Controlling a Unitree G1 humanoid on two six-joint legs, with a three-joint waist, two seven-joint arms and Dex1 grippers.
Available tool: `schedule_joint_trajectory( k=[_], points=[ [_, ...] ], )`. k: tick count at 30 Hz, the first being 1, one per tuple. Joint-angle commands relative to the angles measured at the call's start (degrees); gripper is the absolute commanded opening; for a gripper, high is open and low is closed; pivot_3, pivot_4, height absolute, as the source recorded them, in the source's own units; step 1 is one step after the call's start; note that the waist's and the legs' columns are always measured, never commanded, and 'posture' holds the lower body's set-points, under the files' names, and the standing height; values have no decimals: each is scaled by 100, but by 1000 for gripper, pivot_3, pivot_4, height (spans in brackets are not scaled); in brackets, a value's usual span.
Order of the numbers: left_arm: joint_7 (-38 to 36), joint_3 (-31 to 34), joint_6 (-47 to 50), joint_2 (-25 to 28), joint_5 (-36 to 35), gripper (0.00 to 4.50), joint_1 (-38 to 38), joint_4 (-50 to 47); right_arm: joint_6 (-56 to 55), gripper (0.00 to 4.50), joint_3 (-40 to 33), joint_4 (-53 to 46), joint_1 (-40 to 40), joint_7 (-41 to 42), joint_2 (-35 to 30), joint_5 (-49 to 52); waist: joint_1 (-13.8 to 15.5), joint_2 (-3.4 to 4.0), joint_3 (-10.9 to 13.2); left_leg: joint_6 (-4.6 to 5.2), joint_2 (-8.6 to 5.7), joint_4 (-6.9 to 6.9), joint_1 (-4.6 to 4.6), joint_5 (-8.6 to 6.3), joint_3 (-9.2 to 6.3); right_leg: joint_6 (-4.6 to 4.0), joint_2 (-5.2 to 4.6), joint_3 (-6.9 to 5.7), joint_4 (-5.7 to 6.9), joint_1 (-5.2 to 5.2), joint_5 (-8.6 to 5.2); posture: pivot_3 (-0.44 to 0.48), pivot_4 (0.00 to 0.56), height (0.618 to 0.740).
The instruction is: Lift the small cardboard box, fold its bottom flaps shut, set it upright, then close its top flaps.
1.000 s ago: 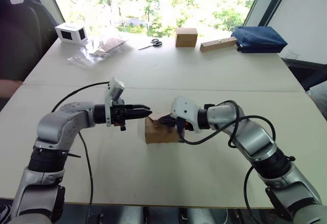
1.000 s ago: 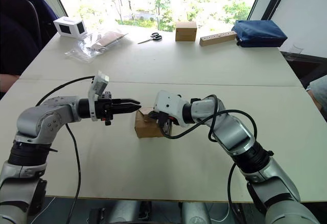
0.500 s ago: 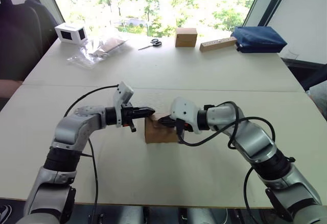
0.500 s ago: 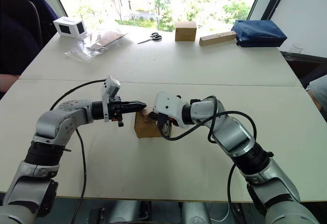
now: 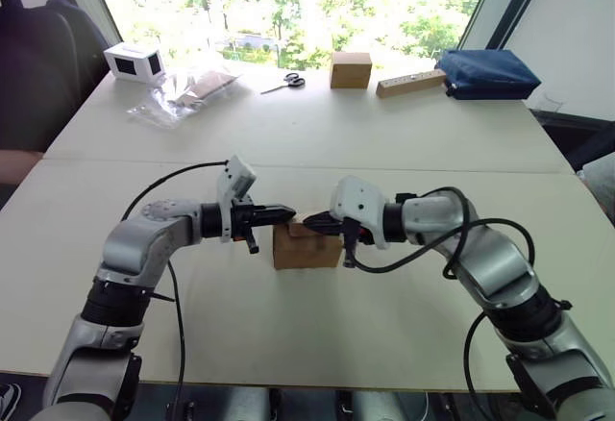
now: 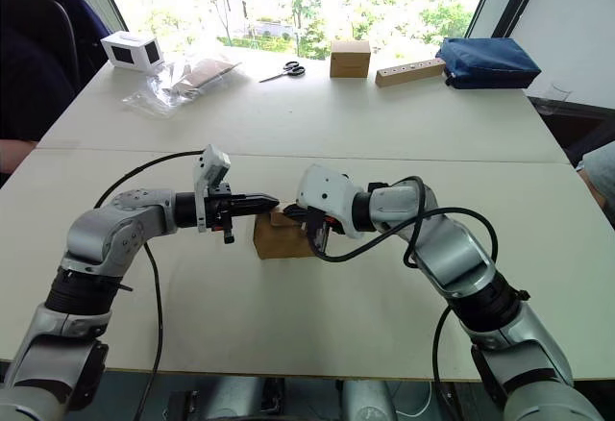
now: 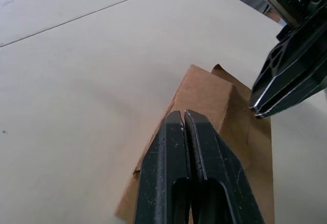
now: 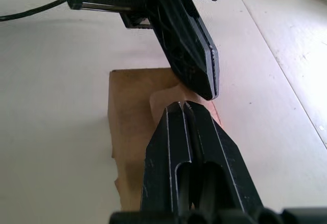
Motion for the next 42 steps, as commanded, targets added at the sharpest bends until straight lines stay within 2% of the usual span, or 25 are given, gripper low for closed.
schedule_joint_trajectory(
  k=[1,26,35,42],
  points=[
    [-56,-68,-139,46,69,58,32,-101,75,0,-17,-443,133,45,-49,144,-1,0,0,0,0,0,0,0,0,0,0,0,0,0,0,0,150,740],
    [-145,224,-257,-78,-134,58,202,475,-662,0,715,225,-41,-172,-73,-1149,-1,0,-1,0,-2,0,4,0,1,0,1,0,1,3,0,0,150,740],
    [-586,-45,-1092,-30,179,58,401,901,-803,0,736,377,-72,-192,68,-1423,-3,0,-3,0,-3,0,12,0,3,-1,1,0,1,10,0,0,150,740],
    [-681,-230,-1253,95,392,58,369,736,-667,0,605,215,1,-35,100,-1267,-3,1,-3,0,-2,-1,16,0,3,-1,1,0,0,13,-1,0,150,740]
  ],
)
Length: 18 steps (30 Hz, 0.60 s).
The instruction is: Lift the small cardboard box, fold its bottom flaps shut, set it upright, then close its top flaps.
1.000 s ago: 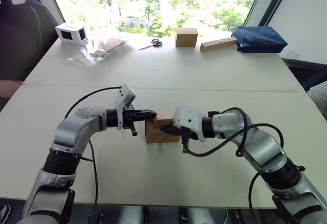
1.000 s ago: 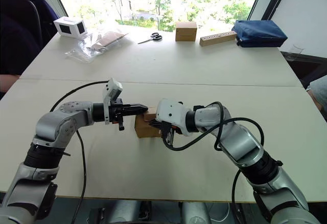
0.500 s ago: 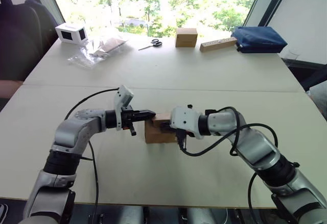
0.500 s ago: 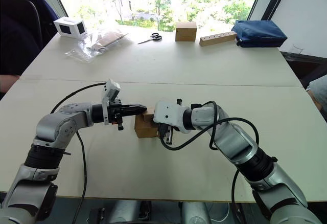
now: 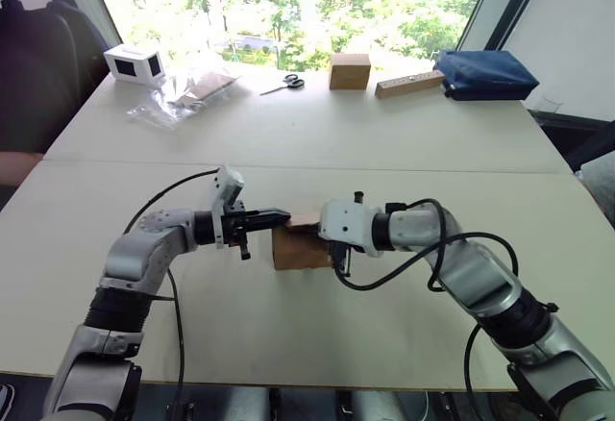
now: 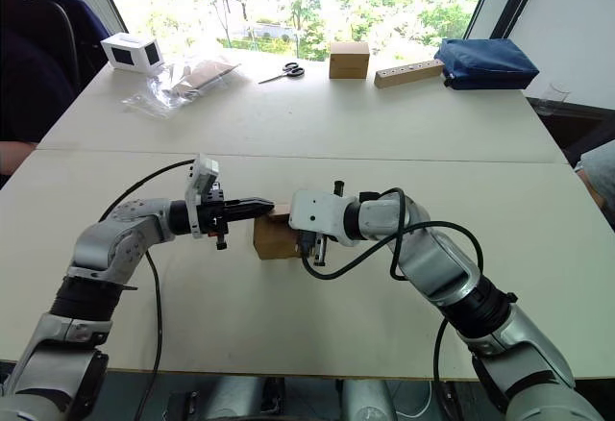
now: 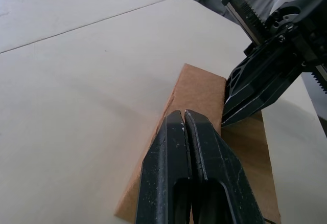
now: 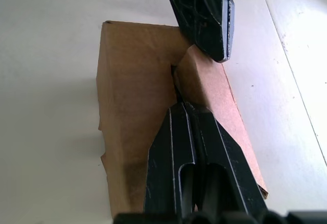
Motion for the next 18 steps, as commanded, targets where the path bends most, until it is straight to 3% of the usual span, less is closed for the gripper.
schedule_joint_trajectory(
  k=[1,9,14,18],
  points=[
    [10,-300,-43,159,402,58,68,-95,138,0,-152,-216,11,149,-2,172,0,0,0,0,1,0,0,0,0,0,0,0,0,0,0,0,150,740],
    [159,-547,-42,171,721,58,-74,-335,419,0,-460,-471,207,311,-106,553,12,1,-2,1,2,-1,8,-1,-2,0,-1,-1,-3,12,0,0,150,740],
    [289,-643,-125,249,945,58,-180,-574,747,0,-1074,-636,340,223,-28,1088,11,1,-2,2,3,-3,12,-1,-2,0,-2,0,-4,15,0,0,150,740],
    [423,-127,712,70,127,58,-472,-969,694,0,-1314,-489,328,58,-2,1190,11,-1,0,2,4,-4,12,-1,-3,0,-2,0,-5,15,0,0,150,740]
  ],
)
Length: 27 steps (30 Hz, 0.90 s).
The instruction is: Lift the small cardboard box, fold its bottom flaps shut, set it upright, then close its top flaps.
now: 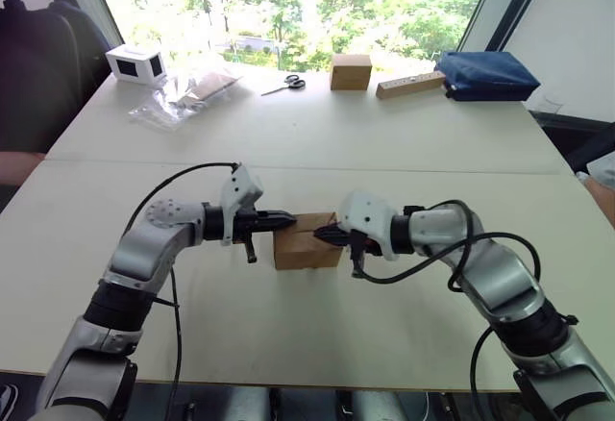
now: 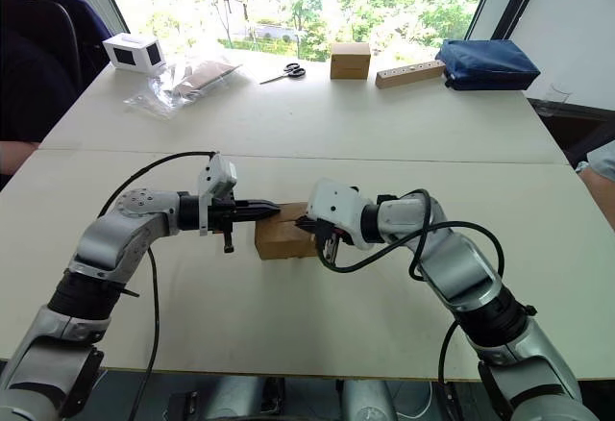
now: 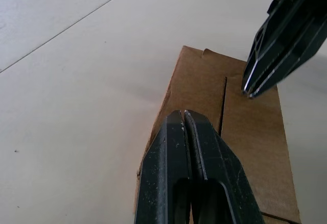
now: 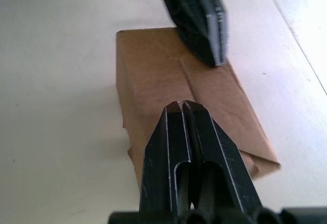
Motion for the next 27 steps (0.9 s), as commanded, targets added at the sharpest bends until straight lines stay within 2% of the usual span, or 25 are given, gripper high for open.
schedule_joint_trajectory(
  k=[1,7,16,27],
  points=[
    [142,385,727,-106,-611,58,-300,-410,-103,0,-293,-42,-100,-191,88,118,1,-3,2,0,0,0,-1,0,-1,0,0,-1,0,0,0,0,150,740],
    [323,401,1072,-121,-790,58,-435,-754,-318,0,-79,179,-239,-345,228,18,-9,-2,3,0,-1,-1,-4,0,0,1,1,0,-1,-4,0,0,150,740],
    [350,90,815,81,-416,58,-218,-880,-564,0,219,421,-294,-451,293,-232,-3,-1,4,0,-2,-2,-6,0,2,1,3,1,-1,-7,0,0,150,740],
    [166,-447,200,239,211,58,82,-808,-807,0,590,610,-221,-315,70,-633,-7,-1,4,0,-3,-2,-6,0,3,0,3,2,-1,-9,0,0,150,740]
  ],
)
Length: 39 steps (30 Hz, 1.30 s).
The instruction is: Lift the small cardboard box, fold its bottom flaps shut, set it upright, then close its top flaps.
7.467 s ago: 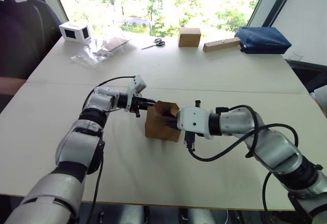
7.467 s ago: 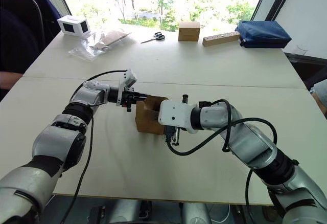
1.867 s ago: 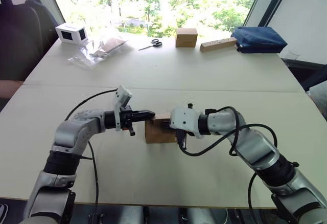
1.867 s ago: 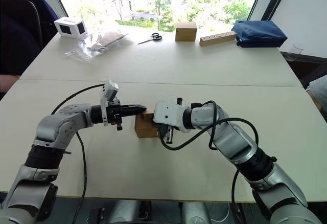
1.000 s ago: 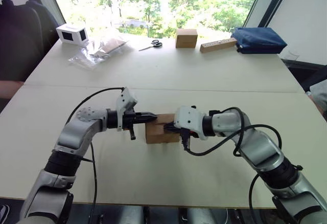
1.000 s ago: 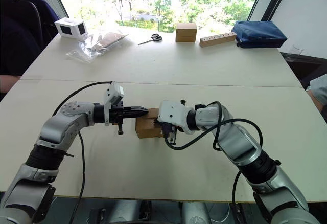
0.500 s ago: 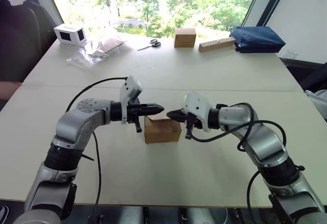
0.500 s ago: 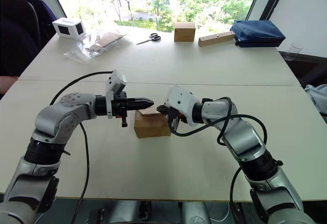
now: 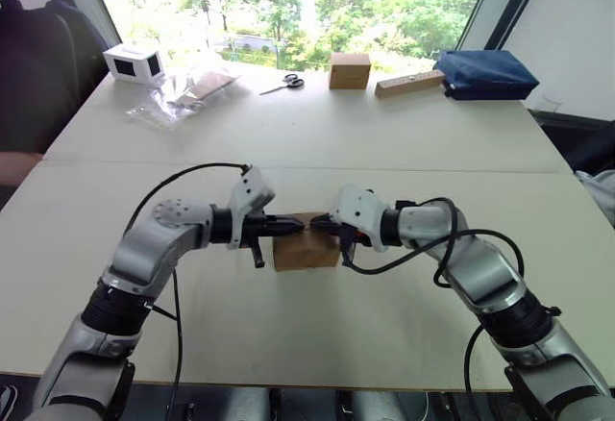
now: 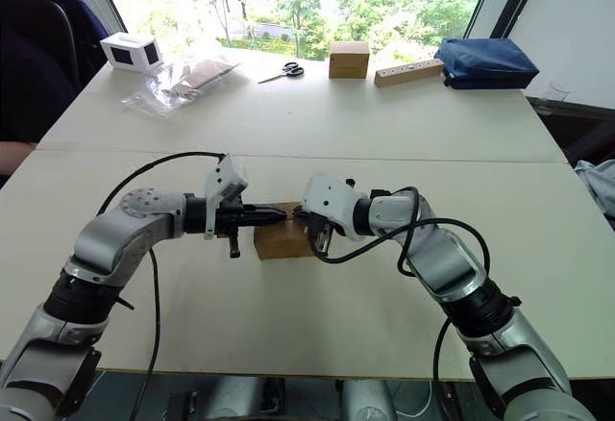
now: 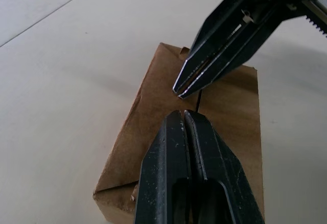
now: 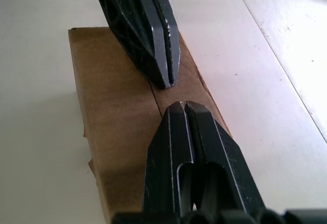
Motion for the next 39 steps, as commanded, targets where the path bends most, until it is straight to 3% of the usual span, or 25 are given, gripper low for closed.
schedule_joint_trajectory(
  k=[1,16,20,25,34,39],
  points=[
    [-62,-103,-255,50,200,58,28,-71,-106,0,64,-74,0,93,-112,-146,4,0,0,0,0,0,1,0,0,0,0,0,0,0,0,0,150,740],
    [6,71,-483,-71,291,58,48,155,-266,0,71,6,18,233,-157,-382,7,0,0,0,0,0,0,0,-1,0,-1,0,0,1,0,0,150,740],
    [792,1291,-153,-601,-611,58,193,-301,-808,0,-1047,-238,375,-7,146,345,10,-2,1,0,4,1,-3,0,-3,1,-2,-1,0,0,1,0,150,740],
    [992,2113,823,-319,-1532,58,518,-930,-280,0,-2181,-746,730,-17,64,1304,-4,-2,1,0,4,1,-8,0,-4,2,-9,-2,1,-5,1,0,150,740],
    [817,2776,1017,793,-1733,58,2049,-1688,1225,0,-3612,-1706,2193,-146,-372,2906,8,-1,1,-1,3,-6,-3,0,-3,-3,-17,-2,0,-2,-1,0,150,740],
    [808,2864,736,776,-1654,58,3068,-1900,1456,0,-3751,-2056,3156,-217,-543,3216,10,1,-1,0,2,-8,5,-2,0,-21,-21,-1,-3,3,-12,0,150,740]
  ],
)
